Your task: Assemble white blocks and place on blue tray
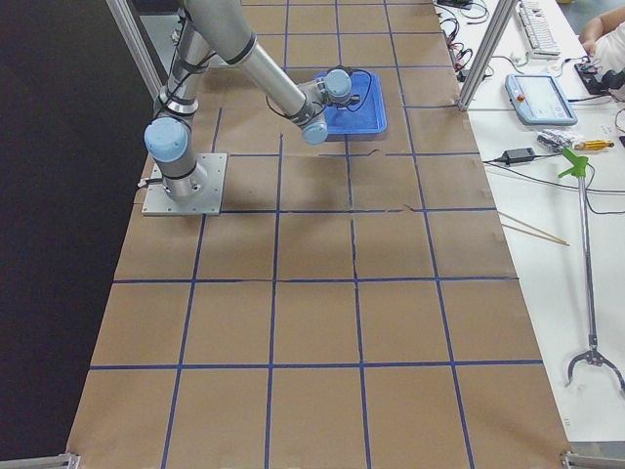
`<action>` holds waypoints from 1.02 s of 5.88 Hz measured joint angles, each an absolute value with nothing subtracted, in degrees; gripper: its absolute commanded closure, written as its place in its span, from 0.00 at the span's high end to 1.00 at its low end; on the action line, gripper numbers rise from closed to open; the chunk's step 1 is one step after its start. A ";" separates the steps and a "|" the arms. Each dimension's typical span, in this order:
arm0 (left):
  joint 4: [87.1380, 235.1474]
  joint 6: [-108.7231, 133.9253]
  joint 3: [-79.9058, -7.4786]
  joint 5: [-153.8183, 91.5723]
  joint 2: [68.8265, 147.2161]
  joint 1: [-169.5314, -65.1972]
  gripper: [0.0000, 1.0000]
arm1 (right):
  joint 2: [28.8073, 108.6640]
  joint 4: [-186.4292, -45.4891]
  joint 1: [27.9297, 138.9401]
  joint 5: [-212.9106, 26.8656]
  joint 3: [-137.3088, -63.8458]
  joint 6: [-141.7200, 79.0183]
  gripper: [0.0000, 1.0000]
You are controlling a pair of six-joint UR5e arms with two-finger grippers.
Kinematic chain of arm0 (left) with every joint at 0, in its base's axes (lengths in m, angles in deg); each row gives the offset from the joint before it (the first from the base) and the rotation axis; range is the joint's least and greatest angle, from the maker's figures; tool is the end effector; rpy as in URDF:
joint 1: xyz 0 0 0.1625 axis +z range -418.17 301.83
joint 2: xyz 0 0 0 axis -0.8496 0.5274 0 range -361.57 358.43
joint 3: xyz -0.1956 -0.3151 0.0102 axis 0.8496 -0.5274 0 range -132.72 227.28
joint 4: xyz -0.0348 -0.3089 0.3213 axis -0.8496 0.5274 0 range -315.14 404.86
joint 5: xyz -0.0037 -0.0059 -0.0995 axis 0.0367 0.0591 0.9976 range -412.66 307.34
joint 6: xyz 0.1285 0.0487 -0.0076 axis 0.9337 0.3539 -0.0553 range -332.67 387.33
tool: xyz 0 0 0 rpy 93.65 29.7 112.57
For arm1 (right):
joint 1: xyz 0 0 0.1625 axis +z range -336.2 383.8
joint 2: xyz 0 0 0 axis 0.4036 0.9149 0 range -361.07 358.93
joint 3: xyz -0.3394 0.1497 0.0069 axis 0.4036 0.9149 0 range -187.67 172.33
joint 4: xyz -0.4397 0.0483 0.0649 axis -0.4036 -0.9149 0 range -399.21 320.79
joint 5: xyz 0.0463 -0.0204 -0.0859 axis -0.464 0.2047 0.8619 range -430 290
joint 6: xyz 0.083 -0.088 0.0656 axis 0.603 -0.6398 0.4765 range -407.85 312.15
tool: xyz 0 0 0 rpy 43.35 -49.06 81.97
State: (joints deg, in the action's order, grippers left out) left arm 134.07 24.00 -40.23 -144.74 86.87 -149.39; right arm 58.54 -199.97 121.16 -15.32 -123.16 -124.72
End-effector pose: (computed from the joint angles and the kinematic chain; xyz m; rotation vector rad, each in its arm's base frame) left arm -0.1395 -0.5237 0.4349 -0.0595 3.1052 -0.1334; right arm 0.2818 -0.5205 0.0463 -1.8761 1.9096 -0.7724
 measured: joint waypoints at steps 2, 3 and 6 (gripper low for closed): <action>134.07 23.85 -40.30 -144.81 87.07 -149.55 1.00 | 58.42 -199.96 121.18 -15.24 -123.16 -124.75 0.27; 134.07 23.83 -40.30 -144.78 87.15 -149.57 1.00 | 58.38 -199.99 121.18 -15.19 -123.14 -124.75 0.27; 133.98 23.86 -40.23 -144.68 87.53 -149.64 1.00 | 58.30 -200.17 121.19 -15.47 -123.07 -124.69 0.32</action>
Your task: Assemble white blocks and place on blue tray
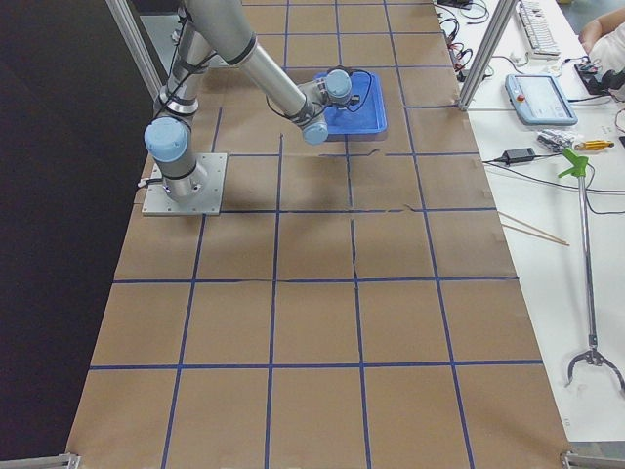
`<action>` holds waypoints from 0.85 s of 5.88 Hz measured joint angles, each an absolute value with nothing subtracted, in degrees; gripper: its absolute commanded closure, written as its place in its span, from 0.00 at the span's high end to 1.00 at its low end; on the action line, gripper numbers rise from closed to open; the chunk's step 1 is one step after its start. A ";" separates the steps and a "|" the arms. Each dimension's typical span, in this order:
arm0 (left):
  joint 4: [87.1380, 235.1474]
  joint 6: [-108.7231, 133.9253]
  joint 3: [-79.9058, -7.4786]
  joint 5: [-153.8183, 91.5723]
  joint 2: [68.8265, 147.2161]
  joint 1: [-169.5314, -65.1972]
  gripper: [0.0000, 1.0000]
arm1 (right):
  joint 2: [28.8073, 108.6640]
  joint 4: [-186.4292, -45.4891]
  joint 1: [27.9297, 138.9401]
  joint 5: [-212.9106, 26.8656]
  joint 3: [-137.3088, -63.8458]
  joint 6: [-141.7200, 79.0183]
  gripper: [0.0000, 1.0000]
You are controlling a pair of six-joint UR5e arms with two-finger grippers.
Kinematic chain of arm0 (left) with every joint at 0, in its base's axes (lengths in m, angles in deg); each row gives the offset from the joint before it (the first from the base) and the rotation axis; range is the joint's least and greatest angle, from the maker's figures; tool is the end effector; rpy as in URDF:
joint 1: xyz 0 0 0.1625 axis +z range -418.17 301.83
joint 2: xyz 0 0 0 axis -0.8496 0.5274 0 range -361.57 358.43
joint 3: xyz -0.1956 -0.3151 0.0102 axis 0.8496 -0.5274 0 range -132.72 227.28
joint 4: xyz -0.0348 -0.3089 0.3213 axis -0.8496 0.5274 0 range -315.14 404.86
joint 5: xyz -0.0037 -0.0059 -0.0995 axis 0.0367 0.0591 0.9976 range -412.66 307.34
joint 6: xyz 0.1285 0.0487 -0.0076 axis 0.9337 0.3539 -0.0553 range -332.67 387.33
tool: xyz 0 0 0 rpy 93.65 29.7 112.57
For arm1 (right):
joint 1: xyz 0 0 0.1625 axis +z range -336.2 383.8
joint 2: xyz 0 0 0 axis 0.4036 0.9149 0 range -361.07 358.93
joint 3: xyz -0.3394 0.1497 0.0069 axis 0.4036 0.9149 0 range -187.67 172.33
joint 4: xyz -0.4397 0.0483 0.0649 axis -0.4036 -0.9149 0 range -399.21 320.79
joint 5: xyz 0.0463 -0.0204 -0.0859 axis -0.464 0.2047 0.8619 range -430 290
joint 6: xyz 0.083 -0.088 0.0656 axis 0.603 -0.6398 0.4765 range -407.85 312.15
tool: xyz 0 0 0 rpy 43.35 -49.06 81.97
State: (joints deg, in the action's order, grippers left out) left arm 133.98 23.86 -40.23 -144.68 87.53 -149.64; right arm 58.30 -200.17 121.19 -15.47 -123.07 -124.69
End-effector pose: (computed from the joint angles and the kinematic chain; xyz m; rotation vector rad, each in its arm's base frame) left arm -0.1420 -0.5264 0.4290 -0.0562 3.1068 -0.1181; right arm 0.2824 -0.5208 0.0452 -1.8749 1.9071 -0.7745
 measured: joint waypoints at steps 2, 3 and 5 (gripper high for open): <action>133.90 23.90 -40.18 -144.68 87.62 -149.66 1.00 | 58.31 -200.19 121.19 -15.58 -123.07 -124.38 0.37; 133.90 23.90 -40.18 -144.68 87.63 -149.66 1.00 | 58.28 -200.16 121.19 -15.59 -123.07 -124.28 0.38; 133.90 23.90 -40.17 -144.68 87.63 -149.66 1.00 | 58.26 -200.10 121.19 -15.62 -123.07 -124.09 0.43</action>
